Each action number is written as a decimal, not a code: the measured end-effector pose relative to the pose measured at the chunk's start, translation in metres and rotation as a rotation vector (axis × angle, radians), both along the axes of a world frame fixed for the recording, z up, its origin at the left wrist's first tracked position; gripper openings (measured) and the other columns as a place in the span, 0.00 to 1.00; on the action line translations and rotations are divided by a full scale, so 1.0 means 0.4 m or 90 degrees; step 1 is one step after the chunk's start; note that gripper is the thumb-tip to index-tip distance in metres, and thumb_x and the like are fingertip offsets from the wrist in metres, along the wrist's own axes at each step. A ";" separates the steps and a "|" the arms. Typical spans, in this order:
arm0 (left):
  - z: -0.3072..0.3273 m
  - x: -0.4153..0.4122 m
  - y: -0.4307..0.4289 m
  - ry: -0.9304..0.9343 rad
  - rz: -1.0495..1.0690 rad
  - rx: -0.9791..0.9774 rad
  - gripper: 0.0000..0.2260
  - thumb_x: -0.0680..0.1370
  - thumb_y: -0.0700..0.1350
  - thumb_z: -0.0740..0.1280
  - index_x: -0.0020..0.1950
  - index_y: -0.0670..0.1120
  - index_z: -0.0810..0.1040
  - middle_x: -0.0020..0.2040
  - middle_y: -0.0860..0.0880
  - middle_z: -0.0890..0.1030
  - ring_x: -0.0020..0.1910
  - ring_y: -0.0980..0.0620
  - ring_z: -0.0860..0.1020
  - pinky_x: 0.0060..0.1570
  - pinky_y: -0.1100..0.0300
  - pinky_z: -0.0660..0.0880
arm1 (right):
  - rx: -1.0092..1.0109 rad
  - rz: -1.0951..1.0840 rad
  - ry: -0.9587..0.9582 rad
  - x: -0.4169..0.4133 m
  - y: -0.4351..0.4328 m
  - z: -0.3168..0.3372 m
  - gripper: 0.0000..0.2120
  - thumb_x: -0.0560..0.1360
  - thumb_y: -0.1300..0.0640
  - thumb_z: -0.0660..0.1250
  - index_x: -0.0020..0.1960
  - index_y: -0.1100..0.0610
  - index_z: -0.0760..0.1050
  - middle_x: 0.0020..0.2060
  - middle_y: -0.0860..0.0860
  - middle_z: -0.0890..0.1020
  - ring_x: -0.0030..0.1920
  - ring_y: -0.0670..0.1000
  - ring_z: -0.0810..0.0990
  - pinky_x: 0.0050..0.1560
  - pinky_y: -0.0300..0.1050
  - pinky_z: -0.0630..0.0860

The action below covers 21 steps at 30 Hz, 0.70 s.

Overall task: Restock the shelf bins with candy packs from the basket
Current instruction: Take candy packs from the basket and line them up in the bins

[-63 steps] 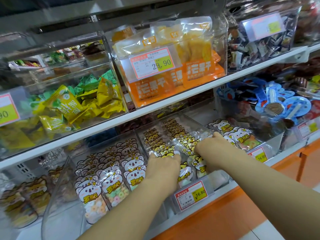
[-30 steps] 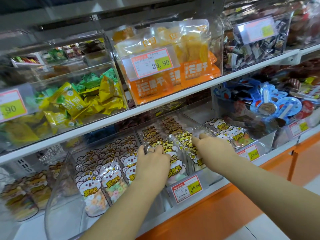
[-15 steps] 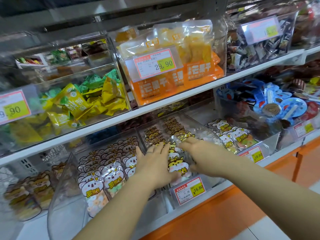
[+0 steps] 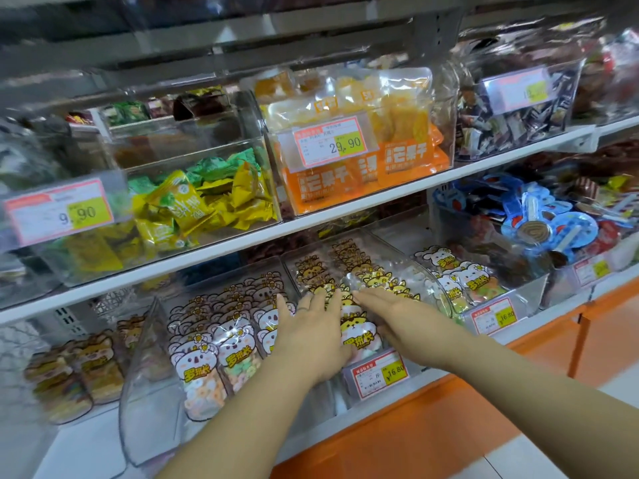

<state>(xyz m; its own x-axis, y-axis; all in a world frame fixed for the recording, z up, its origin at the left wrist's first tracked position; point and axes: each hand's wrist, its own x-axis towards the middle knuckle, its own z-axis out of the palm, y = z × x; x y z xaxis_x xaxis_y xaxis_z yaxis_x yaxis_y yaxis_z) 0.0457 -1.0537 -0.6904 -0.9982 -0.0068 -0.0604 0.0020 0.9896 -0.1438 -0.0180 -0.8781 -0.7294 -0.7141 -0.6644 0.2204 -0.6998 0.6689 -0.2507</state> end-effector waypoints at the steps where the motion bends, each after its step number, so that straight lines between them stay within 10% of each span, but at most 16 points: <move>1: 0.000 0.023 -0.003 0.027 -0.010 0.024 0.40 0.79 0.64 0.62 0.83 0.51 0.45 0.83 0.48 0.49 0.81 0.46 0.51 0.75 0.32 0.41 | -0.027 -0.007 0.008 0.016 0.004 0.004 0.34 0.78 0.64 0.61 0.80 0.45 0.55 0.78 0.42 0.58 0.71 0.48 0.70 0.61 0.45 0.75; 11: -0.116 0.385 -0.105 0.146 -0.025 0.266 0.19 0.81 0.54 0.64 0.72 0.57 0.71 0.69 0.55 0.74 0.68 0.52 0.73 0.72 0.45 0.61 | -0.128 0.061 -0.021 0.341 -0.101 -0.043 0.11 0.78 0.58 0.66 0.59 0.50 0.80 0.48 0.48 0.84 0.45 0.51 0.80 0.41 0.44 0.71; 21: -0.508 0.801 -0.314 -0.065 0.266 0.399 0.11 0.82 0.50 0.63 0.63 0.54 0.78 0.59 0.54 0.81 0.52 0.54 0.79 0.54 0.55 0.77 | 0.354 0.150 -0.339 0.569 -0.240 -0.415 0.17 0.80 0.50 0.66 0.67 0.54 0.75 0.61 0.51 0.80 0.60 0.52 0.78 0.60 0.44 0.73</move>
<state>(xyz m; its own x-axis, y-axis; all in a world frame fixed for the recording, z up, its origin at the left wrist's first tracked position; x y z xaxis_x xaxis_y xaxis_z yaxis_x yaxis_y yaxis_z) 0.3661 -1.1794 -0.8935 -0.9095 -0.3162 -0.2698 -0.4073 0.8076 0.4264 0.2098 -0.9740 -0.8953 -0.4576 -0.7231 -0.5175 -0.7179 0.6438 -0.2648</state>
